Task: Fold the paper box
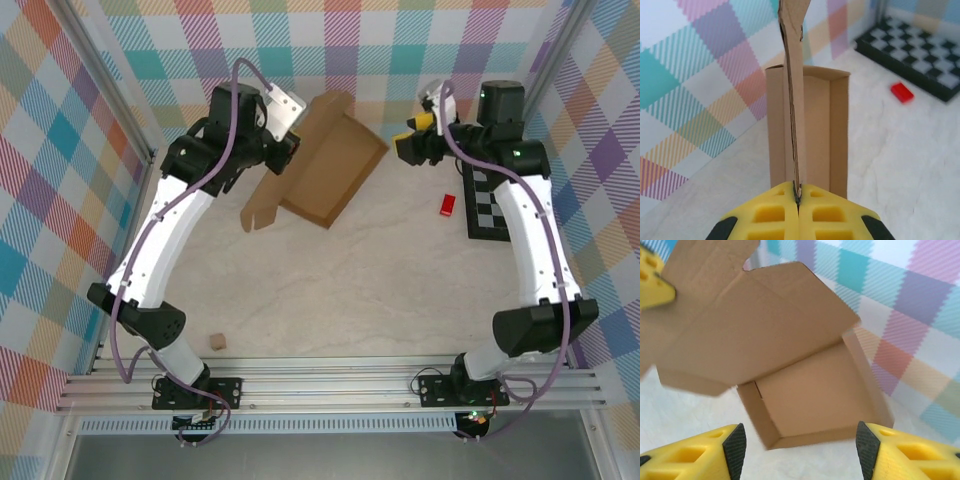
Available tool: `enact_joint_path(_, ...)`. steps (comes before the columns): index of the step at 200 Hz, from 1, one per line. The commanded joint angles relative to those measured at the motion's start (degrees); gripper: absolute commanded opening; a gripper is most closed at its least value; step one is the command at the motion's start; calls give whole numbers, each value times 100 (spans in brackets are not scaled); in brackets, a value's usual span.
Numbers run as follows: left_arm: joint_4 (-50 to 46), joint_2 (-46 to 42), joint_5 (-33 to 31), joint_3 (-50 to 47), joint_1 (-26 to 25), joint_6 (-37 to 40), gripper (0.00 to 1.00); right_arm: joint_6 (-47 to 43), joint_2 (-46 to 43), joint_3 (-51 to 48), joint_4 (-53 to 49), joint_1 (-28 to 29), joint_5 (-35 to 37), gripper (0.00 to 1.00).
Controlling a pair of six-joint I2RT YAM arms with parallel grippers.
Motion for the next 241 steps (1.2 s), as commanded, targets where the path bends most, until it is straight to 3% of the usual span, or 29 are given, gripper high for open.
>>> enact_joint_path(1,-855,-235,624,-31,-6,1047,0,-2126,189,-71,-87,32,-1046,63)
enact_joint_path(20,-766,-477,901,-297,-5,1218,0,-2732,263,-263,273,96,-1444,63)
enact_joint_path(42,-510,-682,928,-619,-6,1197,0,-3534,431,-341,68,400,-1320,64)
enact_joint_path(57,-529,-738,1065,-717,-6,1257,0,-3532,540,-396,194,568,-1045,64)
enact_joint_path(80,-513,-778,1129,-843,-6,1263,0,-3553,666,-315,67,649,-1405,62)
enact_joint_path(101,-428,-809,1118,-1007,-6,1259,0,-3752,763,-204,-224,793,-1291,57)
enact_joint_path(108,-422,-817,1149,-1028,-6,1255,0,-3774,798,-181,-271,834,-1234,52)
enact_joint_path(126,-317,-828,1143,-1091,-12,1215,0,-3652,910,-26,-403,898,-1052,27)
enact_joint_path(154,-28,-770,741,-1106,-14,1022,0,-3474,920,20,-534,956,-840,0)
enact_joint_path(160,84,-765,642,-1128,-14,915,0,-3344,907,-26,-452,958,-809,0)
enact_joint_path(170,243,-765,447,-1169,-15,672,13,-3049,873,-157,-208,955,-717,0)
enact_joint_path(179,443,-773,85,-1267,-1,320,39,-2845,844,-315,-13,953,-629,0)
enact_joint_path(184,496,-774,-201,-1316,15,97,58,-2745,814,-431,133,954,-575,0)
enact_joint_path(191,447,-761,-473,-1384,91,-243,70,-2569,775,-606,355,950,-489,0)
enact_joint_path(202,258,-808,-604,-1600,376,-880,73,-2308,700,-926,708,946,-334,0)
enact_joint_path(215,299,-1133,-179,-2342,869,-1558,73,-2061,639,-1239,1022,916,-195,0)
enact_joint_path(241,1656,-2502,808,-4748,1787,-2382,76,-1834,569,-1607,1139,732,-239,0)
